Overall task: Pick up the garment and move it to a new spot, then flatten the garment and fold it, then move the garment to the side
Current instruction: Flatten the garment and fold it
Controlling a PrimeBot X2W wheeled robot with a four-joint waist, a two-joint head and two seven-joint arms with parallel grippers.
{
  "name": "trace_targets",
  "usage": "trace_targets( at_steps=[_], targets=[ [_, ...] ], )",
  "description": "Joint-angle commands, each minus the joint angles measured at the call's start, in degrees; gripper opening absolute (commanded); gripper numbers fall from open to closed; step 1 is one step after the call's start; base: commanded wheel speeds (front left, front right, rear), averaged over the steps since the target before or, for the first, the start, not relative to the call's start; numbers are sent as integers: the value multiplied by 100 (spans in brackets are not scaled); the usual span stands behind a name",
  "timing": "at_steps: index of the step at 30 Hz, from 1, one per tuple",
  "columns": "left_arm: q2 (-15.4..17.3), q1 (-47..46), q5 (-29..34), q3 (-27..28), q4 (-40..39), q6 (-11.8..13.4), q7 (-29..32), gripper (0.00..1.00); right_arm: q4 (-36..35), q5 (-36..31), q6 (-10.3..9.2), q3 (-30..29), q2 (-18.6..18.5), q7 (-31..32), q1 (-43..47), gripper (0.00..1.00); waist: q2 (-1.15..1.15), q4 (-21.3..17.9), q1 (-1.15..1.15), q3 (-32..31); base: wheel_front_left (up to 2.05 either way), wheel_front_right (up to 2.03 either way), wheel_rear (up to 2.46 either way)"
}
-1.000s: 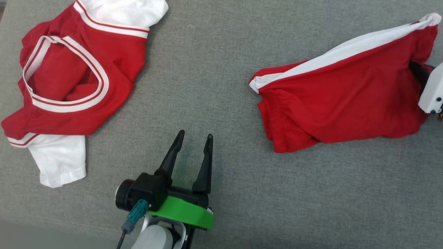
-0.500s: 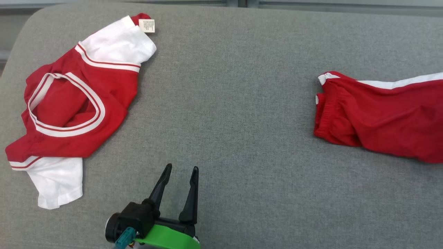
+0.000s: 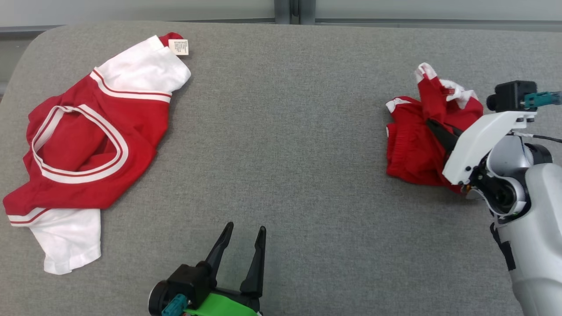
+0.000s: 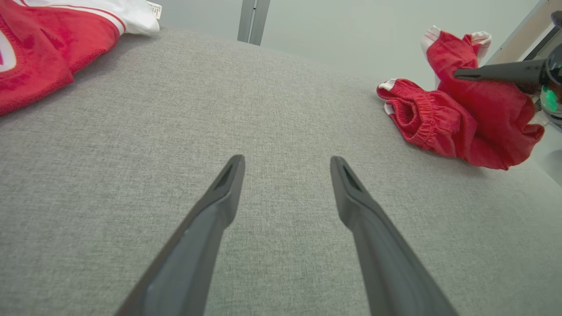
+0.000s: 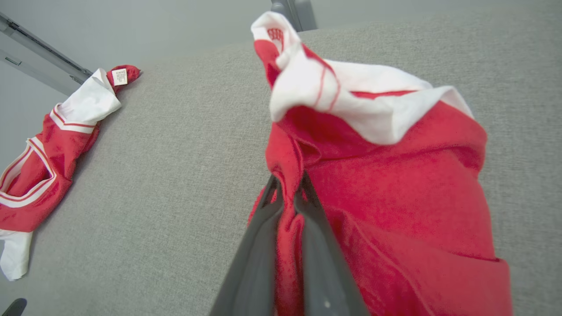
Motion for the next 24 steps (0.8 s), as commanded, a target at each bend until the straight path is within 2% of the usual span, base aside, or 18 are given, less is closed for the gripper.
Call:
trace_targets(
  at_steps=[1, 8, 11, 12, 13, 14, 17, 20, 24],
  targets=[
    [4, -123, -30, 34, 14, 36, -1, 100, 89, -76, 1, 56, 56, -72, -72, 0, 0, 75, 0, 0, 0, 0, 0],
    [5, 50, -85, 144, 102, 66, -1, 100, 541, -339, 2, 211, 313, -404, -137, 0, 0, 190, 0, -118, 0, 0, 0],
    [4, 116, -96, 152, 122, 53, -1, 100, 674, -425, 2, 265, 378, -589, -160, 7, 0, 157, 0, -150, 0, 0, 0],
    [4, 148, -102, 136, 133, 36, -1, 100, 715, -439, 2, 256, 399, -694, -160, 15, 0, 139, 0, -162, 0, 0, 0],
    [4, 157, -93, 123, 140, 22, -1, 100, 723, -467, 2, 270, 425, -812, -182, 36, 0, 119, 0, -165, 0, 0, 0],
    [4, 157, -84, 116, 148, 10, -1, 100, 719, -496, 2, 322, 456, -971, -205, 100, 0, 94, 0, -174, 0, 0, 0],
    [4, 144, -59, 94, 167, -11, -1, 100, 723, -494, 2, 370, 566, -1356, -193, 100, 0, 32, 0, -223, 0, 0, 0],
    [6, 151, -46, 152, 162, -1, -1, 100, 449, -221, 1, 435, 619, -1802, -6, 100, 0, -29, 0, -302, 0, 0, 0],
    [6, 278, -23, 338, 99, 29, -1, 100, -101, -292, 0, 525, 285, -2557, 407, 100, 0, -174, 0, -430, 0, 0, 0]
  ],
)
